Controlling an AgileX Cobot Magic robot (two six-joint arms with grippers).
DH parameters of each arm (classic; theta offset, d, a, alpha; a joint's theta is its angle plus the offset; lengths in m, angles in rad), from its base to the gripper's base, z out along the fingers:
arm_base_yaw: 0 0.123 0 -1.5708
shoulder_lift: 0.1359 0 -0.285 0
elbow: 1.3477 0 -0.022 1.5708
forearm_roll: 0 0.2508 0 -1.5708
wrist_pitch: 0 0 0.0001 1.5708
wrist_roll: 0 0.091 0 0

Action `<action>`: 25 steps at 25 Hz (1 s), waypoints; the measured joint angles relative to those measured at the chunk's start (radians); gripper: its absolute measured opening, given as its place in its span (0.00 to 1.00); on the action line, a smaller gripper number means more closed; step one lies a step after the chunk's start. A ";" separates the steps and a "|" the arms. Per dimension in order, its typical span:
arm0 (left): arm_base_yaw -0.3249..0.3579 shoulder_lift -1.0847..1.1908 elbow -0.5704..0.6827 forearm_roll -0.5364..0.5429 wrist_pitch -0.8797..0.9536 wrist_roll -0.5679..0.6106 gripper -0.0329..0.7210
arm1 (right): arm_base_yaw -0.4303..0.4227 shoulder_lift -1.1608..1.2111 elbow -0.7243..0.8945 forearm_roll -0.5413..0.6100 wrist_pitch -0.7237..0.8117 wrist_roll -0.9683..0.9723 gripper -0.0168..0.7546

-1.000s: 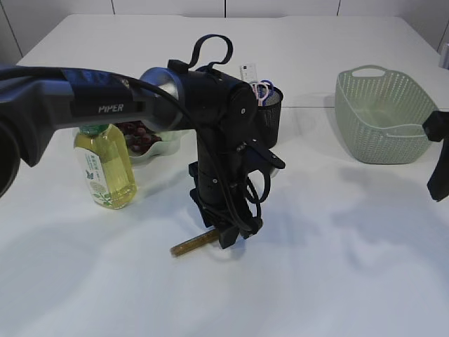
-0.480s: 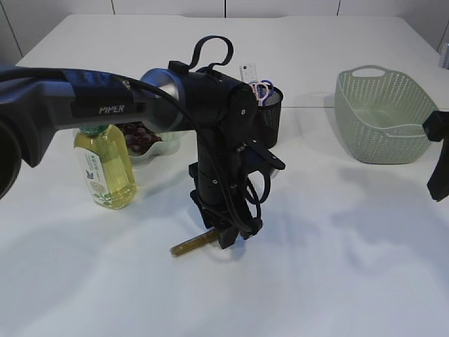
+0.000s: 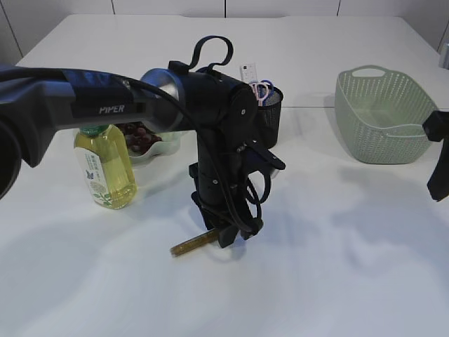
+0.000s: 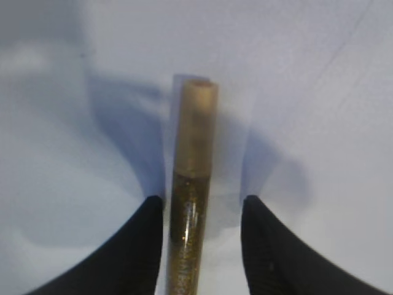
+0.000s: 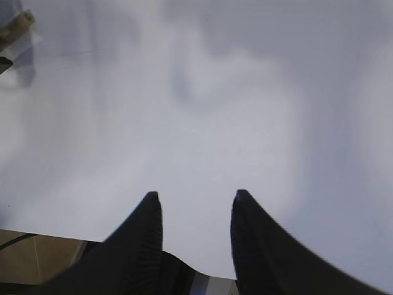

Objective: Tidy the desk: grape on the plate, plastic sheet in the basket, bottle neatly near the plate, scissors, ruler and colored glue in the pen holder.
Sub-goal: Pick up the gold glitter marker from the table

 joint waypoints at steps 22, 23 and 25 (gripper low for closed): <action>0.000 0.010 0.000 0.000 0.002 0.000 0.36 | 0.000 0.000 0.000 0.000 0.000 0.000 0.42; 0.000 0.012 -0.002 0.000 0.004 0.000 0.35 | 0.000 0.000 0.000 0.000 0.000 0.000 0.42; 0.000 0.012 -0.002 0.000 0.005 0.000 0.31 | 0.000 0.000 0.000 0.000 0.000 0.000 0.42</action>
